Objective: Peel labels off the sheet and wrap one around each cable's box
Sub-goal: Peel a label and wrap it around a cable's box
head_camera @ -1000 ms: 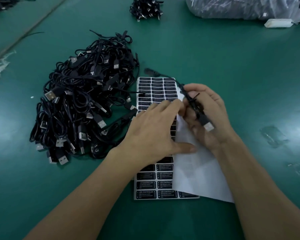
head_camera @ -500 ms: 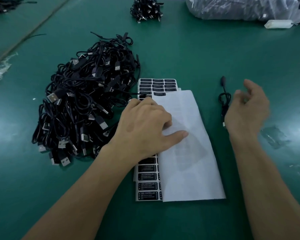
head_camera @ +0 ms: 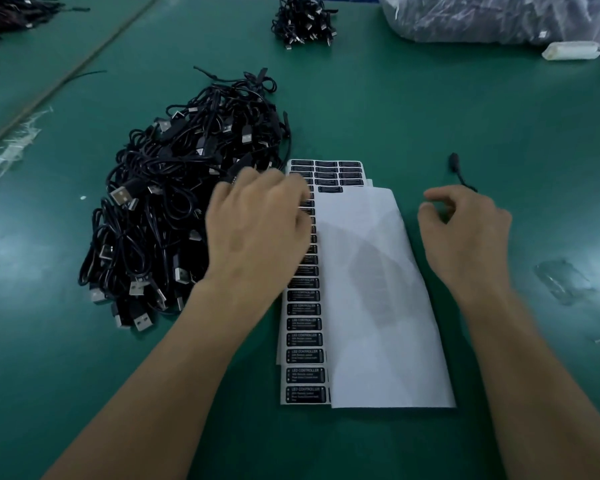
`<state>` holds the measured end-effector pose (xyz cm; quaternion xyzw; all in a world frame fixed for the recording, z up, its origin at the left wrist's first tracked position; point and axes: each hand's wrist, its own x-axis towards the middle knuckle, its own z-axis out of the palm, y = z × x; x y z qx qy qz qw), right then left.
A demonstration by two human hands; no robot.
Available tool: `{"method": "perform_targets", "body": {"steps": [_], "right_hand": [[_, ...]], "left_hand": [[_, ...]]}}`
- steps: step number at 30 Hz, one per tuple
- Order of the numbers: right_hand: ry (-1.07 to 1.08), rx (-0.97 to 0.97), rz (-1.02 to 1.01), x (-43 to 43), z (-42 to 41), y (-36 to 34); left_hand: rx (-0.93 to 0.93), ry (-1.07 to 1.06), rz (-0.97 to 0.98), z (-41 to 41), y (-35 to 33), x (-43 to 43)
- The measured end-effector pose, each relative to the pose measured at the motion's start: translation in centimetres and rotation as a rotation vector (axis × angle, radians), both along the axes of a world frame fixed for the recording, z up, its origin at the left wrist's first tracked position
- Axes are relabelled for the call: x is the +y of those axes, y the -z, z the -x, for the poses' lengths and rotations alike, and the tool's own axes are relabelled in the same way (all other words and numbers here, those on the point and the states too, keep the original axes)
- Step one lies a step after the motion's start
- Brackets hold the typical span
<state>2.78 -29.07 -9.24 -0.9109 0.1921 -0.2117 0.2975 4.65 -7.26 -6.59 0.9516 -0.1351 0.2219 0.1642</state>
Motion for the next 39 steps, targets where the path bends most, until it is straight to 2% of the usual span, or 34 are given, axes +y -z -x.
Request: {"method": "perform_targets", "body": {"steps": [5, 9, 12, 19, 23, 28, 31, 35, 39], "right_hand": [[-0.060, 0.000, 0.017, 0.1, 0.0, 0.1], [-0.081, -0.124, 0.056, 0.4, 0.1, -0.1], [-0.133, -0.192, -0.003, 1.0, 0.2, -0.4], [-0.355, 0.047, -0.030, 2.4, 0.5, 0.3], [-0.402, 0.047, -0.036, 2.7, 0.5, 0.3], [-0.420, 0.053, -0.052, 2.8, 0.5, 0.4], [-0.422, 0.059, -0.051, 2.9, 0.5, 0.6], [-0.421, 0.062, -0.055, 3.0, 0.5, 0.5], [-0.420, 0.058, -0.057, 3.0, 0.5, 0.5]], "left_hand": [[0.028, -0.173, -0.112, -0.6, 0.1, 1.3], [0.030, -0.140, -0.221, -0.8, 0.6, 1.4], [0.036, -0.115, -0.242, -0.9, 0.8, 1.5], [0.067, -0.203, -0.206, -1.1, 0.3, 2.1], [0.123, -0.090, -0.140, -0.8, -0.8, 2.2], [0.275, -0.061, -0.296, -0.2, -1.9, 2.6], [0.302, -0.086, -0.372, 0.1, -2.2, 2.6], [0.289, -0.099, -0.284, 0.3, -2.4, 2.0], [0.162, -0.114, -0.119, -0.1, -2.4, 2.0]]}}
